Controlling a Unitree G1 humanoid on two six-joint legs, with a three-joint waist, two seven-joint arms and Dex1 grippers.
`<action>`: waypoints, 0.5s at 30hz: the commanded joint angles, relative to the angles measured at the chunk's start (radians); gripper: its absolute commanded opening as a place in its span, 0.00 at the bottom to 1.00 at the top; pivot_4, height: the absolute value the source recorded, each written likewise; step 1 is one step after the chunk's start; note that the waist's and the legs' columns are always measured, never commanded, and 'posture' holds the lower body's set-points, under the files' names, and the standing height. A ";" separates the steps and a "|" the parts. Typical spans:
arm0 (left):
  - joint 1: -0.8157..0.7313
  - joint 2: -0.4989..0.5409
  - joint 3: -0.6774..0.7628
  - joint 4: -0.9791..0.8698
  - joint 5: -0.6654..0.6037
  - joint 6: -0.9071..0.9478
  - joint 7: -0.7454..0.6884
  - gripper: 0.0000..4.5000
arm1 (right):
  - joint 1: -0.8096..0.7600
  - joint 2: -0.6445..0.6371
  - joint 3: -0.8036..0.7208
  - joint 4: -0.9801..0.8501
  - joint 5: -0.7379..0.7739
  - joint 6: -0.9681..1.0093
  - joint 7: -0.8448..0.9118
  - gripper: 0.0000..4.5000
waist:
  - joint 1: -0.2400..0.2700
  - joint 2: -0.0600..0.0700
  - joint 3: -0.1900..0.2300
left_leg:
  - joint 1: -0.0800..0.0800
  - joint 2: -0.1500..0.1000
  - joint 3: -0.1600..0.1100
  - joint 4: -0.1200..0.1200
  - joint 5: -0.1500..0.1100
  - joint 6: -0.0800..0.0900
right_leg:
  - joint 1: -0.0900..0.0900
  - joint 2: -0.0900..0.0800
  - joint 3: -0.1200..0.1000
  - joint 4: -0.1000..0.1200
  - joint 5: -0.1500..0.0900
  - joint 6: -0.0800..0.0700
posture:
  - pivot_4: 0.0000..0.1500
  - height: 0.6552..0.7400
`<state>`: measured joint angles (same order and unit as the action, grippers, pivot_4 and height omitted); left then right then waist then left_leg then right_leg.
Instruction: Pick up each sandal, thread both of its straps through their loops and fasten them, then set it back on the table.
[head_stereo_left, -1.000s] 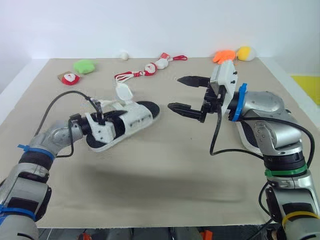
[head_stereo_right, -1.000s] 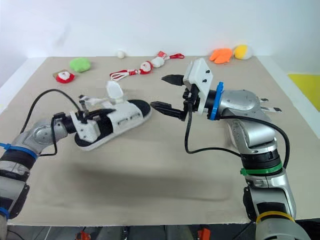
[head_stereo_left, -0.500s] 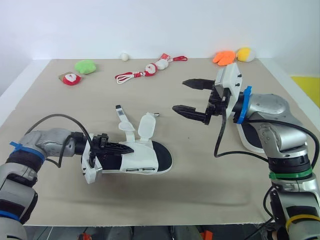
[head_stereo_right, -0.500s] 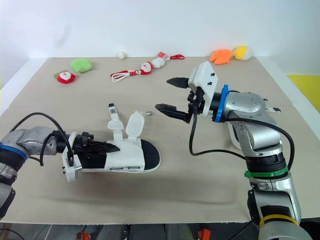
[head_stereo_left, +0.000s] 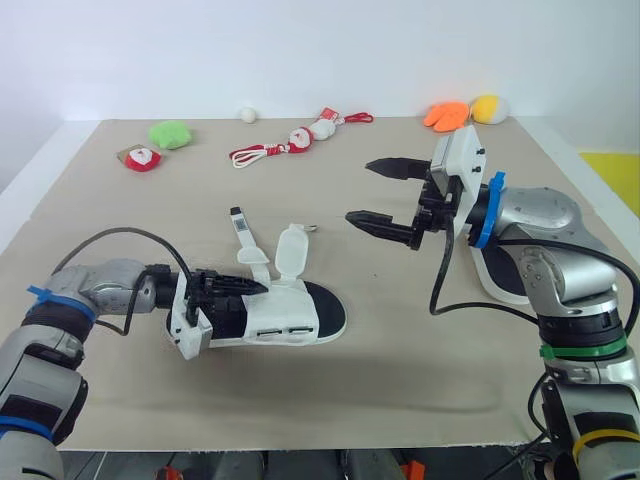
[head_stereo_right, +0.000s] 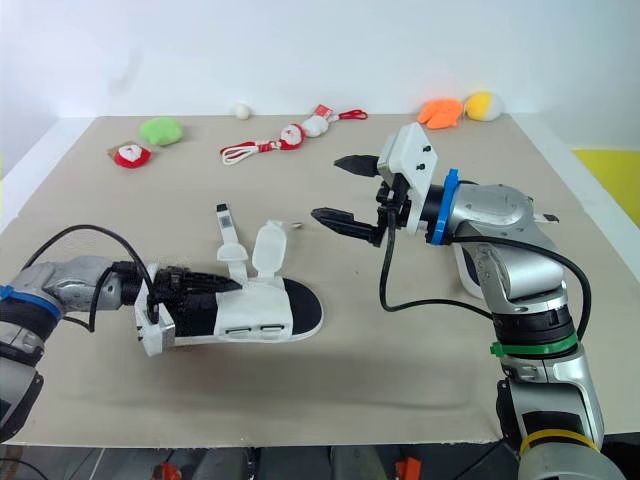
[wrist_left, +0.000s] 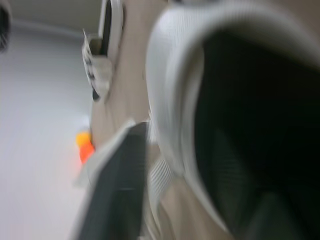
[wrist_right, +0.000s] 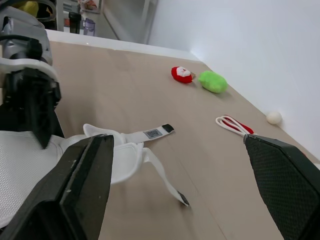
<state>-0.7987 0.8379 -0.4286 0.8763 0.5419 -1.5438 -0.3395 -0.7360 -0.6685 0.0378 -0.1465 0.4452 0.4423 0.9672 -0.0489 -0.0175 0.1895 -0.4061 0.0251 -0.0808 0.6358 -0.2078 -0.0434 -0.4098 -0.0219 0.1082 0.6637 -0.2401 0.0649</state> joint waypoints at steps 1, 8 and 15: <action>0.041 0.059 -0.030 -0.064 -0.170 0.067 -0.038 0.84 | 0.006 -0.014 -0.036 -0.047 0.046 0.037 0.019 1.00 | -0.001 0.000 0.000 | 0.000 0.000 0.000 0.000 0.000 0.000 | 0.000 0.000 0.000 0.000 0.000 0.000 | 1.00 1.00; 0.316 0.254 -0.033 -0.563 -0.852 0.709 -0.376 1.00 | 0.066 -0.070 -0.062 -0.100 0.201 0.235 0.085 0.94 | -0.002 0.000 0.000 | 0.000 0.001 -0.001 -0.001 0.000 0.000 | -0.001 0.000 -0.001 0.002 0.000 -0.001 | 1.00 1.00; 0.548 0.375 0.213 -0.883 -1.275 1.319 -0.525 1.00 | 0.157 -0.098 0.019 -0.147 0.163 0.253 0.108 0.31 | -0.003 0.002 0.002 | 0.003 0.004 -0.001 -0.001 0.001 0.002 | 0.001 0.003 -0.001 0.003 -0.006 0.005 | 1.00 1.00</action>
<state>-0.2667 1.1952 -0.2988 0.0505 -0.6410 -0.3369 -0.8440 -0.5905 -0.7597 0.0397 -0.2526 0.6268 0.7112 1.0695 -0.0517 -0.0159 0.1911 -0.4032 0.0300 -0.0815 0.6353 -0.2066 -0.0414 -0.4093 -0.0178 0.1073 0.6663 -0.2457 0.0692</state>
